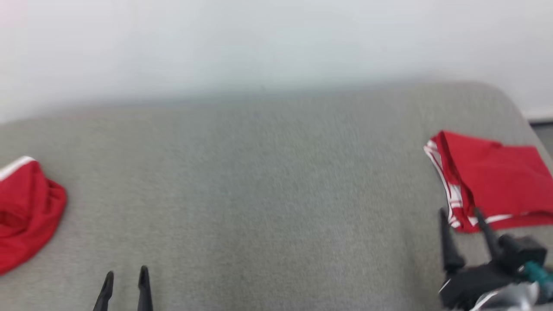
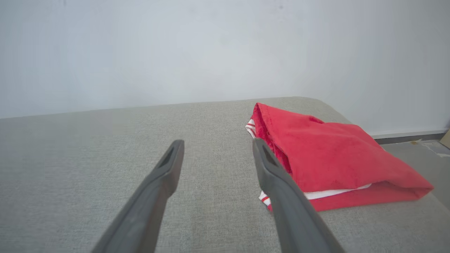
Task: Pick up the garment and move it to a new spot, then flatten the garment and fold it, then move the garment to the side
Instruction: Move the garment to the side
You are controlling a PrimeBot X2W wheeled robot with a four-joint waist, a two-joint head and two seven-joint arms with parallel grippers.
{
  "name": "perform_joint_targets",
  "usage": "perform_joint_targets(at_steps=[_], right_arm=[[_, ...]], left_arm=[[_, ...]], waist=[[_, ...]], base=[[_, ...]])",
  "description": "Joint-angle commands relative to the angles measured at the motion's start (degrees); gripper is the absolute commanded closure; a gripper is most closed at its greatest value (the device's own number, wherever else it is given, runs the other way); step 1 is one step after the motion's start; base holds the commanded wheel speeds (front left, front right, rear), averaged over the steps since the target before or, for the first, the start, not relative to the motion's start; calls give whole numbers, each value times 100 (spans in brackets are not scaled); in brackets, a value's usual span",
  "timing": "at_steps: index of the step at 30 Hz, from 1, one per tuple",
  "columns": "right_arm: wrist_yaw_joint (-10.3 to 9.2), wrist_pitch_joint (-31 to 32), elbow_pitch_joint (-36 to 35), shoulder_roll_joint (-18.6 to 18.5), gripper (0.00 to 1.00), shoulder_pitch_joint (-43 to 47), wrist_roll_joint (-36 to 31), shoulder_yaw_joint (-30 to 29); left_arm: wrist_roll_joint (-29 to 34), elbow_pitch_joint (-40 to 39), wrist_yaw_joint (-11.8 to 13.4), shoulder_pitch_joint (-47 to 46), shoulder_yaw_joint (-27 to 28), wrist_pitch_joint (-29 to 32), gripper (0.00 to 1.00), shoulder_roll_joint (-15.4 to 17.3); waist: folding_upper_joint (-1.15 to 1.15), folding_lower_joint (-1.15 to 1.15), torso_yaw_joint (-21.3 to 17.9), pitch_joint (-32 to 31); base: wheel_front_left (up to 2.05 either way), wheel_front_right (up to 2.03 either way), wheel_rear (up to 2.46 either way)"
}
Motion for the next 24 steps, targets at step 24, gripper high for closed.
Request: perform_joint_targets(at_steps=[24], right_arm=[[-14,737,-142,560,0,1155,168,110]], left_arm=[[516,678,-498,613,520,-20,0,-261]], waist=[[2,3,316,-1235]], base=[[0,0,0]])
